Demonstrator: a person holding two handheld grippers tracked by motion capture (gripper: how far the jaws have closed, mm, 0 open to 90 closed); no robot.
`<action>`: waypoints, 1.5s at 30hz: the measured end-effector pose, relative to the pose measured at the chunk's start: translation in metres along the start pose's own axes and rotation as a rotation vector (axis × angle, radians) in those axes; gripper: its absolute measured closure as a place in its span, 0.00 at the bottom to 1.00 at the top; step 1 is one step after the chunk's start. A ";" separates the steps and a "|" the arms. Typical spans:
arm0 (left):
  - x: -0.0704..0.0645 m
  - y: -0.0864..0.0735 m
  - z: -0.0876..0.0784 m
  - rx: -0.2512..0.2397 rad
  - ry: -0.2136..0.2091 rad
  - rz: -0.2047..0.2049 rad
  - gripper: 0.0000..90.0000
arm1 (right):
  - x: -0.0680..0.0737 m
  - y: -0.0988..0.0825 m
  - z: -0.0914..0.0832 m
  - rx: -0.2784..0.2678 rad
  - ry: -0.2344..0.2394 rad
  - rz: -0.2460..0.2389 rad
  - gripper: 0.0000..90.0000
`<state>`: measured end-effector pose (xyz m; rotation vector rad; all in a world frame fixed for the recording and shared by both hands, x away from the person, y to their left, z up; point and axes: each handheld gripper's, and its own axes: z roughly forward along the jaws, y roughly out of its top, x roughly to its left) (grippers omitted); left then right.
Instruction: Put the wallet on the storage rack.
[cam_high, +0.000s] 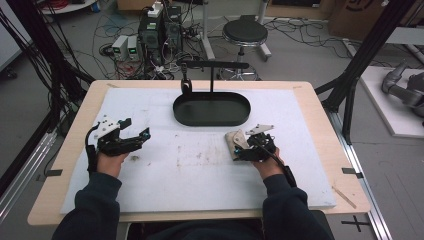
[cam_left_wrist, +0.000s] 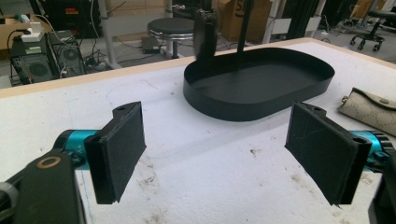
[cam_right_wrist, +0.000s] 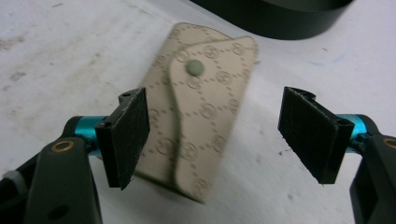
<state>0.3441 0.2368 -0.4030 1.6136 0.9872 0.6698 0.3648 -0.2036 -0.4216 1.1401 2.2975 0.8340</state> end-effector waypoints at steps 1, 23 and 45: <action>0.000 0.000 0.000 -0.001 -0.001 -0.010 0.22 | 0.002 0.001 0.002 -0.005 0.007 0.008 0.26; 0.000 0.001 -0.001 0.000 0.013 -0.015 0.22 | -0.001 0.002 0.028 0.073 0.000 -0.025 0.20; 0.002 0.000 -0.001 0.016 0.013 -0.014 0.22 | -0.017 0.010 0.012 -0.031 0.100 0.013 0.43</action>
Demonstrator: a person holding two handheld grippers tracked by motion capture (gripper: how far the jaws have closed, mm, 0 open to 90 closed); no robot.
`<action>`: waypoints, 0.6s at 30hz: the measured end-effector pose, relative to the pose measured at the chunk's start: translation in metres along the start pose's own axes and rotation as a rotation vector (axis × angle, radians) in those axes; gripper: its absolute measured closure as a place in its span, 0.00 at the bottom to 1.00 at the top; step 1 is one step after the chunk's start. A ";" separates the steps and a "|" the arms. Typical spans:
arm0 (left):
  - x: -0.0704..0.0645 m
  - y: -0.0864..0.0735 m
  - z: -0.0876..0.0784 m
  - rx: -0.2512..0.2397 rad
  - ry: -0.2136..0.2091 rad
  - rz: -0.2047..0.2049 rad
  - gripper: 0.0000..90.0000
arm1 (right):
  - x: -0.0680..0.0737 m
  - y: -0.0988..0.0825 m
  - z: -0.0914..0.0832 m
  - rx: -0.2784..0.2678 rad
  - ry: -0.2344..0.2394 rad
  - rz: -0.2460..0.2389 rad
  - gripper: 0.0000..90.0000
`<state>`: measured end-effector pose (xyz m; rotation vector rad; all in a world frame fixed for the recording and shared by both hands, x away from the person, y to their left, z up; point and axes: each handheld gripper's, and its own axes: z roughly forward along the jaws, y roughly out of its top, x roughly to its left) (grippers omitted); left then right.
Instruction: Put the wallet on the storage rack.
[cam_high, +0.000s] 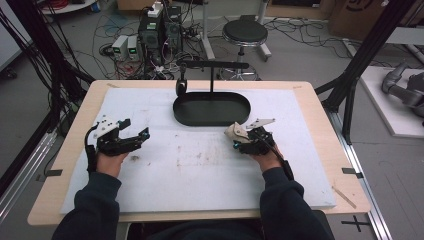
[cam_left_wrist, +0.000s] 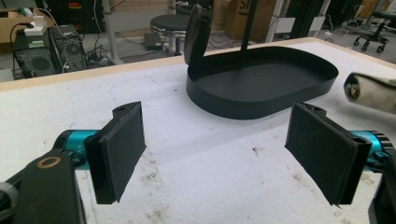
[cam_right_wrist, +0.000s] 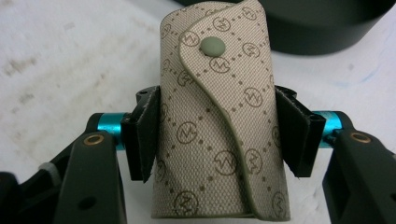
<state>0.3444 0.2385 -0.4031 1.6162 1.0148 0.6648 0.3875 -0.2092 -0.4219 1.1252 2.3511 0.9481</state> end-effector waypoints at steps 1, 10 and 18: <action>0.000 0.000 0.000 -0.001 -0.001 -0.002 0.22 | -0.001 0.002 -0.002 -0.021 -0.004 -0.001 0.43; -0.001 0.000 0.000 0.000 -0.004 0.008 0.22 | -0.015 0.033 -0.001 -0.106 -0.003 -0.006 0.44; 0.000 0.000 0.000 -0.002 -0.006 0.004 0.22 | -0.022 0.075 0.031 -0.102 0.029 -0.021 0.44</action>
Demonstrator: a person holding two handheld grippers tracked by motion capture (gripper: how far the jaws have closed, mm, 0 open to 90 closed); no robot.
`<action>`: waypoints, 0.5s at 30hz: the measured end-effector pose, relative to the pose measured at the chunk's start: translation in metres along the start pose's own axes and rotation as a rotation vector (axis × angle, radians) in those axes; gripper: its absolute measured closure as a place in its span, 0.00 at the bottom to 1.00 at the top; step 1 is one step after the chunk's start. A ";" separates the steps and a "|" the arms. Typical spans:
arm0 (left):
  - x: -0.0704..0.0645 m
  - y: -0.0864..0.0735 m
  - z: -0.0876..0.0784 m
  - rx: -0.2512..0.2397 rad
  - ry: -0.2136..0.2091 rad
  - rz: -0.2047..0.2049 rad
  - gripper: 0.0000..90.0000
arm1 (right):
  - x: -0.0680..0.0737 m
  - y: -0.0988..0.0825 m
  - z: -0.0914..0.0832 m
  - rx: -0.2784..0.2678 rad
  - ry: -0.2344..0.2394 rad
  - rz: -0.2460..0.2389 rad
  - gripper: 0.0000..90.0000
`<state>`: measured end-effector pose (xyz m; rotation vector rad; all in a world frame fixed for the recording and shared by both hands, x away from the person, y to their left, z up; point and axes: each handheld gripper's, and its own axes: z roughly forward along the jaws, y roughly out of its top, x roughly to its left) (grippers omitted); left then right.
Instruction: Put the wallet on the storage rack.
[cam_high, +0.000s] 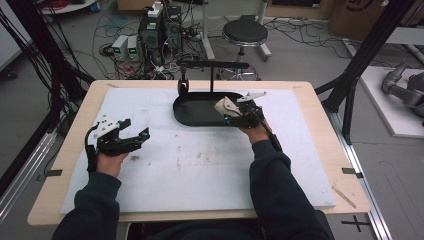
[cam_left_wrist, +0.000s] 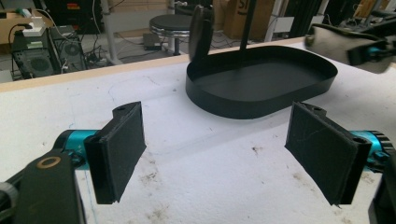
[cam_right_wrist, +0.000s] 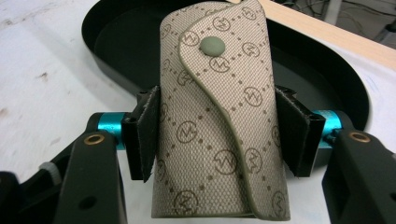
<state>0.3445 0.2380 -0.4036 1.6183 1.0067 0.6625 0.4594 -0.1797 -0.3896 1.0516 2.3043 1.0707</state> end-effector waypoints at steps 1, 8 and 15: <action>0.000 0.000 0.000 0.000 -0.002 0.001 0.22 | 0.001 0.004 0.005 0.004 0.000 -0.010 0.44; 0.000 0.000 0.000 0.000 -0.002 -0.002 0.22 | 0.001 0.022 0.045 0.032 -0.001 -0.022 0.43; 0.002 -0.002 -0.002 -0.005 0.002 -0.008 0.22 | -0.002 0.028 0.076 0.062 -0.039 -0.015 0.43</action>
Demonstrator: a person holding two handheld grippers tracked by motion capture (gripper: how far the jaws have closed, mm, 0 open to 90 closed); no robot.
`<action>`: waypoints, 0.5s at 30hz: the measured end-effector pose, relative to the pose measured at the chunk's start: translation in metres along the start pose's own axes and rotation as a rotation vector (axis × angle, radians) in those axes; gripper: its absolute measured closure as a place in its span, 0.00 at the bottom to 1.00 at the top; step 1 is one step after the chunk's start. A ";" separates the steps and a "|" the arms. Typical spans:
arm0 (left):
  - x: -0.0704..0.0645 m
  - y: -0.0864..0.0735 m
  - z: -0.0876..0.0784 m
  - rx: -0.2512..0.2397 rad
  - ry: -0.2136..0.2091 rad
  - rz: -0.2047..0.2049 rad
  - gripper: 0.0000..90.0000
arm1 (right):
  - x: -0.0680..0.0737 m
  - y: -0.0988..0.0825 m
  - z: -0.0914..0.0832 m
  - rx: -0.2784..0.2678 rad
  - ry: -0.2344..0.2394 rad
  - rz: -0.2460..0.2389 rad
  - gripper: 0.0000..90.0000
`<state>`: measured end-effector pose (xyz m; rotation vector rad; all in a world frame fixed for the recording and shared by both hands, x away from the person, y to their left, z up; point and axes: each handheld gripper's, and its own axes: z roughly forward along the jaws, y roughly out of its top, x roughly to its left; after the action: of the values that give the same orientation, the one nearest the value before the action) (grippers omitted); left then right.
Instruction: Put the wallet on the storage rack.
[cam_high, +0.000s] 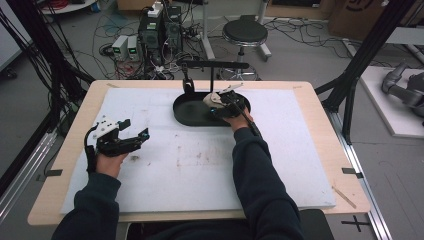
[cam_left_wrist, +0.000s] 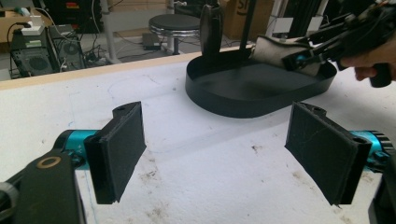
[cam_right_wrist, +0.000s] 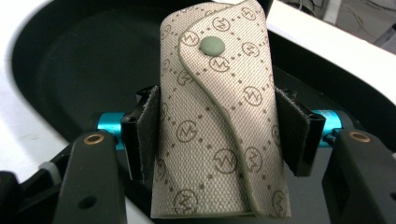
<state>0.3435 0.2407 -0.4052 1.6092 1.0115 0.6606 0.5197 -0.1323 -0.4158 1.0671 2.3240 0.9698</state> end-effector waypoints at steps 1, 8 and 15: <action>0.000 0.000 0.000 0.001 0.000 -0.003 0.22 | -0.001 0.000 0.004 0.011 -0.006 0.001 0.43; 0.000 -0.001 -0.001 0.002 0.000 -0.002 0.22 | -0.004 -0.003 0.013 0.024 -0.045 0.056 0.38; -0.001 -0.002 0.000 -0.001 -0.010 -0.002 0.22 | -0.006 0.001 -0.009 -0.019 -0.025 0.035 0.34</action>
<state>0.3423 0.2404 -0.4067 1.6089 1.0054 0.6513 0.5184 -0.1401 -0.4087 1.1097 2.2787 0.9842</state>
